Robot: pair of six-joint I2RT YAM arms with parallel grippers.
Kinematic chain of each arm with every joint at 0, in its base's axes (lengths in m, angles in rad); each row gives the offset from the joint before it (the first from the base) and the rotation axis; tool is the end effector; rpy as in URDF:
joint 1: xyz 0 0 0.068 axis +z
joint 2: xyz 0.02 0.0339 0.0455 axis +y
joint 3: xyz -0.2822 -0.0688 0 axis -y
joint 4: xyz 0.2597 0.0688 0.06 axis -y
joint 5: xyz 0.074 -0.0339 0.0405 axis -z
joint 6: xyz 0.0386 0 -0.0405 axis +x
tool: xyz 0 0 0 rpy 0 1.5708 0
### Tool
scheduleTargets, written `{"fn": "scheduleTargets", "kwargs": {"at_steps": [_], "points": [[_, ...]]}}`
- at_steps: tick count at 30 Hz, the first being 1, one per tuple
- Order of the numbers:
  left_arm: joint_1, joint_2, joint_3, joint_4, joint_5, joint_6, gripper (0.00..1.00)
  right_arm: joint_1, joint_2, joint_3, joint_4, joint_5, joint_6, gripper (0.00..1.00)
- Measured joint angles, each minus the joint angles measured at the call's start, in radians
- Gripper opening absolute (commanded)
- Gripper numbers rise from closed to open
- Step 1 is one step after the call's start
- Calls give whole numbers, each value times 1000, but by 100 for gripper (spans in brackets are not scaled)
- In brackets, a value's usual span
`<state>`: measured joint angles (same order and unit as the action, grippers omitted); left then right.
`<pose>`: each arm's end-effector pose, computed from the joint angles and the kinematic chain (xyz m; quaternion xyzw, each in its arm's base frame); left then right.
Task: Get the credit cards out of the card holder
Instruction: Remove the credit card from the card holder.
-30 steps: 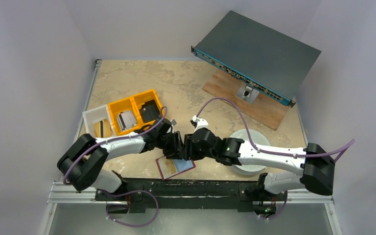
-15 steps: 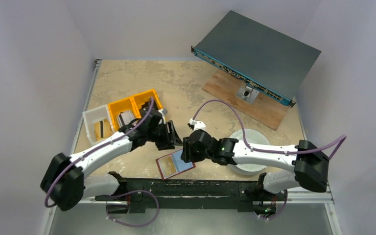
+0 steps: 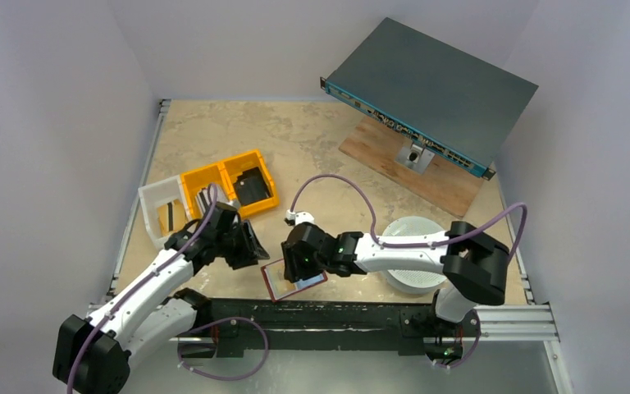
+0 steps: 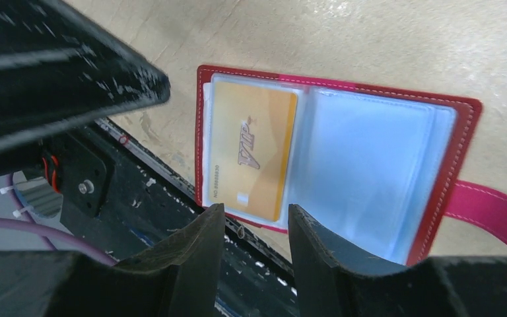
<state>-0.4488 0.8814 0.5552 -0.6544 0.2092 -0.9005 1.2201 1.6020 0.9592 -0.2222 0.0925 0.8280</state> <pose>0.1478 -0.0801 0.2120 -0.1835 0.9342 -0.2587 0.1635 0.1221 0.3233 0.2023 -0.1669 0.9225 0.2724 0.2166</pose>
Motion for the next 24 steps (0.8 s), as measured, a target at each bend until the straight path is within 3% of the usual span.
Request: {"fn": "scheduleTargets", "kwargs": {"at_steps": [8, 24], "points": [[2, 1, -156, 60, 51, -32, 26, -18, 83, -5, 96, -102, 5, 40], [-14, 60, -178, 205, 127, -51, 11, -96, 85, -106, 244, -192, 39, 40]]}}
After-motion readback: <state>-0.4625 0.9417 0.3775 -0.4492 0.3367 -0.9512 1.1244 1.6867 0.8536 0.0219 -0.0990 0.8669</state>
